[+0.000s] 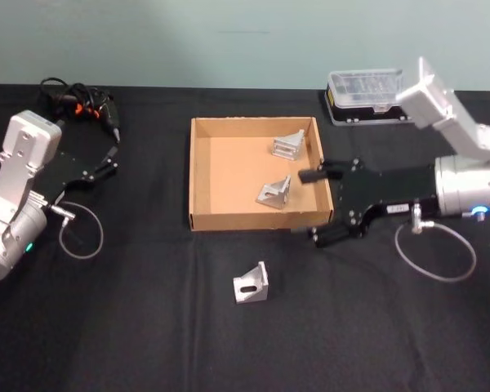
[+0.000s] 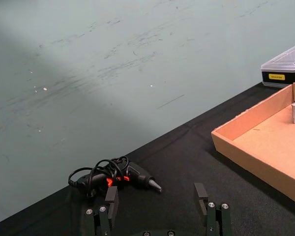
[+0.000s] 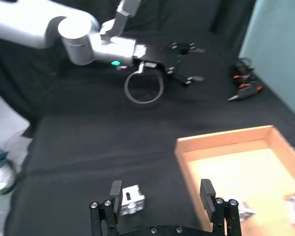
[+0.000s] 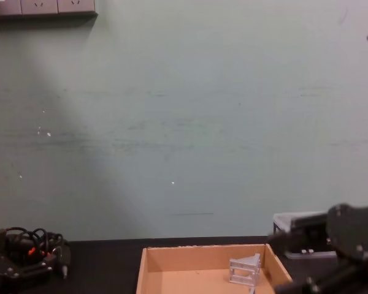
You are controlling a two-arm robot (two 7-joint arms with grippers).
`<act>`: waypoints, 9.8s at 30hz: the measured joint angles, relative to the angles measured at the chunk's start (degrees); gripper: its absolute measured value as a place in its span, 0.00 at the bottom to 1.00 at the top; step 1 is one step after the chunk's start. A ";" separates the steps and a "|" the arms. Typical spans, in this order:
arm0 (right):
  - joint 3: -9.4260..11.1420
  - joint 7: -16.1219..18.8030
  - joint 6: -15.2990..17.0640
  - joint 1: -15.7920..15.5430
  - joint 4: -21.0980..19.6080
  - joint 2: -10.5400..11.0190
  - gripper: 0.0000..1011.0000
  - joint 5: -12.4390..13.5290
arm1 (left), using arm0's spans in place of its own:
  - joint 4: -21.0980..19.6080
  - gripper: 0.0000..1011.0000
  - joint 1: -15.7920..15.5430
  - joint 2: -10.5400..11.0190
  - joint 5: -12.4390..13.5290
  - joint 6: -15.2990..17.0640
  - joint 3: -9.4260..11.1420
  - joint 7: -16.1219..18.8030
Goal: Use one hand to pick up the angle iron from the table and place it into the box.
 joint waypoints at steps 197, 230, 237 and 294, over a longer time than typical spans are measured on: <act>-8.30 -10.79 -11.71 13.46 38.87 -27.08 0.45 -11.70 | 0.00 0.99 0.00 0.00 0.00 0.00 0.00 0.00; 4.77 -24.55 -8.78 1.37 21.27 -21.28 0.99 -11.09 | 0.00 0.99 0.00 0.00 0.00 0.00 0.00 0.00; 11.18 -32.27 -7.85 -5.87 15.39 -18.72 0.99 -9.86 | 0.00 0.99 0.00 0.00 0.00 0.00 0.00 0.00; 22.22 -41.16 -6.20 -18.79 7.72 -16.27 0.99 -8.28 | -0.01 0.99 0.00 0.00 0.00 0.00 0.00 0.00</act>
